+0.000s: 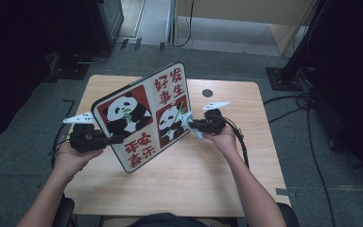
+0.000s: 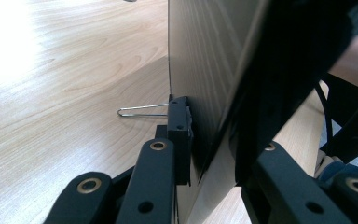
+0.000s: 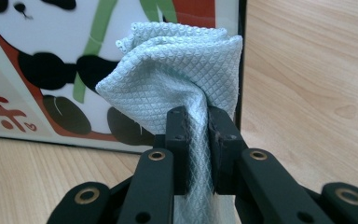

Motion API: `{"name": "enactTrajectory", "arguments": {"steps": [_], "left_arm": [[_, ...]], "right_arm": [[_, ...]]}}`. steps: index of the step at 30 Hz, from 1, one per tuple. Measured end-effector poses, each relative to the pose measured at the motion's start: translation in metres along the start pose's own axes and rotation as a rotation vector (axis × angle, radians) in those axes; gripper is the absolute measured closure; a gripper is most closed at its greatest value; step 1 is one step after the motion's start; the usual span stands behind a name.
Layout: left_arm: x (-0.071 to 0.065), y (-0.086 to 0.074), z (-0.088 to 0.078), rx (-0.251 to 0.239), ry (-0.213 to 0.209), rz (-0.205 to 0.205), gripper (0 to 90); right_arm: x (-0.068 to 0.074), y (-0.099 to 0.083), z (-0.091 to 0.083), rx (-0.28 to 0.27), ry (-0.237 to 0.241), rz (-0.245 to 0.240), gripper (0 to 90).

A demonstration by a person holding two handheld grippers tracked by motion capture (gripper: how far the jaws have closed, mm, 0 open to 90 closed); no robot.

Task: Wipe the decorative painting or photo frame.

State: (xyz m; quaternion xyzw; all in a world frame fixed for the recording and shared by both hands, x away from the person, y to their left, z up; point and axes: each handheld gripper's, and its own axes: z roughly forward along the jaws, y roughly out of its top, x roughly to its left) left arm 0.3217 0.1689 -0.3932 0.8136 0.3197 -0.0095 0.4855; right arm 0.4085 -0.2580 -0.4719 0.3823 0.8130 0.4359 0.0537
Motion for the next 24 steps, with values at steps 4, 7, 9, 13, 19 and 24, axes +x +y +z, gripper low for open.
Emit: {"name": "enactTrajectory", "arguments": {"steps": [4, 7, 9, 13, 19, 24], "left_arm": [[0.000, 0.000, 0.000, 0.000, -0.002, 0.000, 78.6], [0.000, 0.000, 0.000, -0.001, -0.002, -0.001, 78.6], [0.000, 0.000, 0.000, -0.001, -0.006, -0.003, 78.4], [0.001, 0.000, 0.000, -0.001, -0.008, -0.005, 78.4], [0.001, 0.000, 0.001, -0.001, -0.006, -0.008, 78.5], [0.001, -0.001, 0.001, -0.002, -0.003, -0.012, 78.6]], "right_arm": [[-0.001, -0.009, 0.006, 0.023, -0.002, 0.006, 80.3], [0.000, -0.012, 0.009, 0.043, -0.006, 0.009, 80.3], [0.000, -0.013, 0.010, 0.052, -0.002, 0.012, 80.3], [-0.001, -0.015, 0.013, 0.065, 0.001, 0.013, 80.3], [-0.002, -0.016, 0.011, 0.077, 0.003, 0.025, 80.7], [-0.001, -0.012, 0.002, 0.075, 0.004, 0.027, 80.9]]}}
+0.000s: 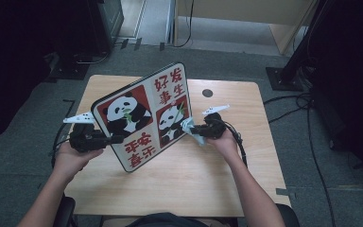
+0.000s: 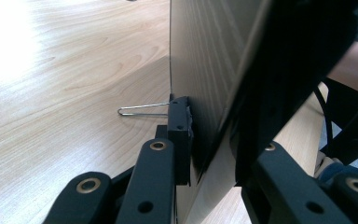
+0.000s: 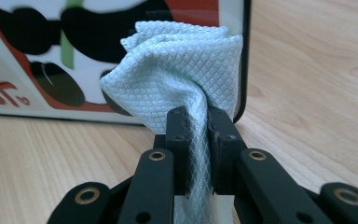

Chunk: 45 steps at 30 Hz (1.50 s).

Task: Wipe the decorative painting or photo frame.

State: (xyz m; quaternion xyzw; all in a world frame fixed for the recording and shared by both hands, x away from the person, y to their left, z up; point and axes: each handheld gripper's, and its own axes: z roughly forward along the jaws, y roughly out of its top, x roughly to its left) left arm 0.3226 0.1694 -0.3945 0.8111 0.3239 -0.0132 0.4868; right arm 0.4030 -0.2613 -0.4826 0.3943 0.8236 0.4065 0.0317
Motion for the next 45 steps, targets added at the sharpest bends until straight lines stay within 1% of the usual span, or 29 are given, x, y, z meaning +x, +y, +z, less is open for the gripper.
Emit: {"name": "enactTrajectory", "arguments": {"steps": [2, 5, 6, 7, 11, 12, 14, 15, 16, 17, 19, 22, 23, 29, 33, 38, 39, 40, 45], "left_arm": [[0.000, 0.000, 0.000, 0.001, 0.001, 0.000, 78.6], [0.000, 0.000, 0.000, 0.002, 0.000, 0.001, 78.6], [0.000, 0.000, 0.000, 0.001, 0.000, 0.001, 78.6], [0.000, 0.000, 0.000, 0.001, 0.000, 0.000, 78.6], [0.000, 0.000, 0.001, 0.004, 0.001, 0.000, 78.5], [0.000, 0.000, 0.001, 0.016, 0.005, 0.003, 78.5], [0.000, -0.001, 0.004, 0.036, 0.023, 0.016, 78.6], [0.000, -0.001, 0.004, 0.036, 0.023, 0.016, 78.6], [0.001, -0.002, 0.004, 0.043, 0.012, 0.007, 78.4], [0.002, -0.002, 0.004, 0.042, 0.006, 0.003, 78.2], [0.001, -0.001, 0.004, 0.042, 0.014, 0.008, 78.4], [0.001, -0.001, 0.004, 0.043, 0.015, 0.008, 78.6], [0.001, -0.001, 0.004, 0.043, 0.015, 0.008, 78.7], [0.001, -0.001, 0.004, 0.043, 0.015, 0.007, 78.7], [0.001, -0.001, 0.004, 0.041, 0.017, 0.009, 78.8], [0.001, -0.001, 0.004, 0.041, 0.018, 0.010, 78.8], [0.001, -0.001, 0.004, 0.041, 0.018, 0.010, 78.8], [0.001, -0.001, 0.004, 0.041, 0.019, 0.011, 78.8], [0.001, -0.001, 0.004, 0.041, 0.018, 0.011, 78.8]], "right_arm": [[0.000, 0.002, -0.006, -0.018, 0.002, 0.008, 80.9], [0.000, 0.007, -0.014, -0.034, 0.017, 0.037, 81.1], [0.000, 0.007, -0.014, -0.034, 0.017, 0.037, 81.1], [0.000, 0.010, -0.019, -0.051, 0.022, 0.043, 81.2], [0.003, 0.015, -0.024, -0.055, 0.027, 0.037, 81.2], [0.006, 0.020, -0.028, -0.057, 0.027, 0.014, 81.2], [0.009, 0.024, -0.031, -0.062, 0.031, 0.010, 81.3], [0.009, 0.024, -0.031, -0.062, 0.031, 0.010, 81.3], [0.012, 0.029, -0.035, -0.069, 0.029, 0.005, 81.5], [0.013, 0.030, -0.036, -0.072, 0.032, 0.007, 81.5], [0.014, 0.034, -0.038, -0.073, 0.030, -0.001, 81.5], [0.017, 0.040, -0.043, -0.073, 0.031, -0.015, 81.5], [0.018, 0.042, -0.045, -0.080, 0.033, -0.018, 81.5], [0.024, 0.057, -0.059, -0.086, 0.039, -0.039, 81.5], [0.028, 0.071, -0.069, -0.096, 0.041, -0.057, 81.5], [0.034, 0.093, -0.082, -0.113, 0.039, -0.088, 81.4], [0.034, 0.093, -0.082, -0.113, 0.039, -0.088, 81.4], [0.037, 0.102, -0.087, -0.120, 0.039, -0.098, 81.5], [0.045, 0.123, -0.096, -0.130, 0.039, -0.128, 81.4]]}}
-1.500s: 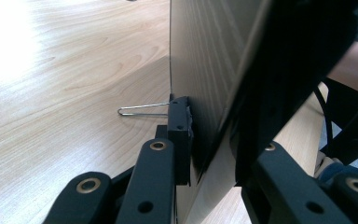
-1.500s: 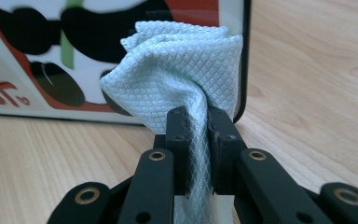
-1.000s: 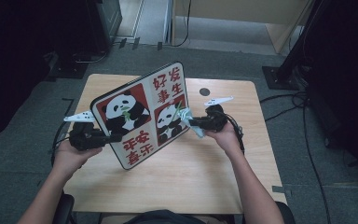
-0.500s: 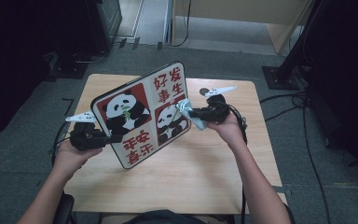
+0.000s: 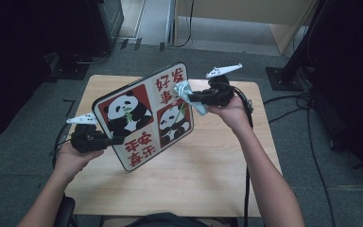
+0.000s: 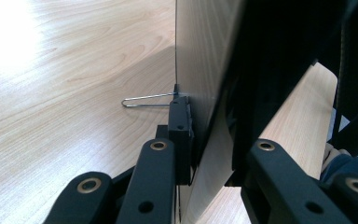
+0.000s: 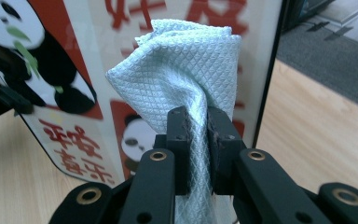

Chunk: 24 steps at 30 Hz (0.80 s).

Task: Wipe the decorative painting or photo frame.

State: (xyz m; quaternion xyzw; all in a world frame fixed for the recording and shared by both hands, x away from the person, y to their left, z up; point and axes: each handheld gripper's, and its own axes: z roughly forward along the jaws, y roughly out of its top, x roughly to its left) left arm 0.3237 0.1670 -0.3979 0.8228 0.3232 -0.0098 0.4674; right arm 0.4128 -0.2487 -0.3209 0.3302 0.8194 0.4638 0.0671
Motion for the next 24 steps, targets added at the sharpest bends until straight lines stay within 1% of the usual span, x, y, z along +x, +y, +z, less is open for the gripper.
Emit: {"name": "enactTrajectory", "arguments": {"steps": [5, 9, 10, 11, 15, 19, 21, 24], "left_arm": [[0.000, 0.000, 0.000, 0.000, 0.000, 0.003, 78.9], [0.000, 0.000, 0.000, -0.001, -0.002, 0.003, 78.9], [0.000, 0.000, 0.000, -0.001, -0.002, 0.003, 78.9], [0.000, 0.000, 0.000, -0.002, -0.002, 0.002, 78.9], [0.000, 0.000, 0.000, -0.001, -0.002, 0.005, 79.0], [0.001, 0.000, 0.000, -0.001, -0.012, -0.005, 78.8], [0.001, 0.000, 0.000, -0.001, -0.010, -0.003, 78.8], [0.001, 0.000, 0.000, 0.000, -0.010, 0.002, 78.8]], "right_arm": [[0.009, 0.028, -0.003, -0.017, -0.006, -0.036, 81.4], [0.015, 0.047, -0.004, -0.046, -0.010, -0.068, 81.4], [0.015, 0.047, -0.004, -0.046, -0.010, -0.068, 81.4], [0.017, 0.053, -0.002, -0.048, -0.011, -0.073, 81.3], [0.017, 0.055, 0.008, -0.033, -0.018, -0.071, 81.3], [0.017, 0.049, 0.017, -0.022, -0.024, -0.075, 81.3], [0.015, 0.045, 0.021, -0.021, -0.023, -0.079, 81.3], [0.014, 0.039, 0.024, -0.014, -0.019, -0.069, 81.3]]}}
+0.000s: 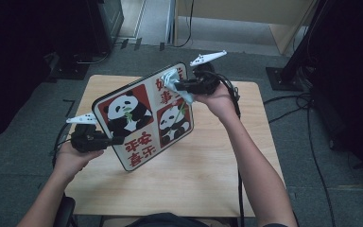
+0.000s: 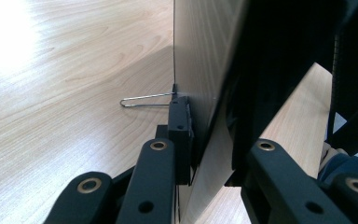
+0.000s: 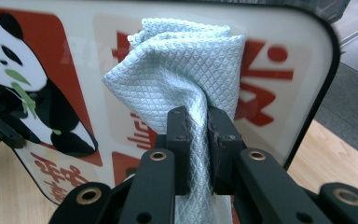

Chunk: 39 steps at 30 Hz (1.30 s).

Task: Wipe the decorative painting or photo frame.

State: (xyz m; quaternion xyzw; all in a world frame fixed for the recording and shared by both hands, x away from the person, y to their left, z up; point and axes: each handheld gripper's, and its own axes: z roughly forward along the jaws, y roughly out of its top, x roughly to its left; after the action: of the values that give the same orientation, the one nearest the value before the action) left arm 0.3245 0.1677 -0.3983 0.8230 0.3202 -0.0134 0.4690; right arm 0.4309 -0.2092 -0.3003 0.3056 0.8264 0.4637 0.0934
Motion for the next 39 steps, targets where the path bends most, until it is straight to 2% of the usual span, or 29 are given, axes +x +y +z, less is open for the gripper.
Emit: {"name": "enactTrajectory", "arguments": {"steps": [28, 39], "left_arm": [[-0.001, 0.000, 0.000, -0.001, 0.002, -0.001, 78.8], [-0.001, 0.000, 0.000, -0.001, 0.002, 0.001, 78.7]], "right_arm": [[-0.008, -0.054, 0.019, 0.030, 0.031, 0.050, 81.2], [-0.010, -0.082, 0.029, 0.046, 0.034, 0.076, 81.1]]}}
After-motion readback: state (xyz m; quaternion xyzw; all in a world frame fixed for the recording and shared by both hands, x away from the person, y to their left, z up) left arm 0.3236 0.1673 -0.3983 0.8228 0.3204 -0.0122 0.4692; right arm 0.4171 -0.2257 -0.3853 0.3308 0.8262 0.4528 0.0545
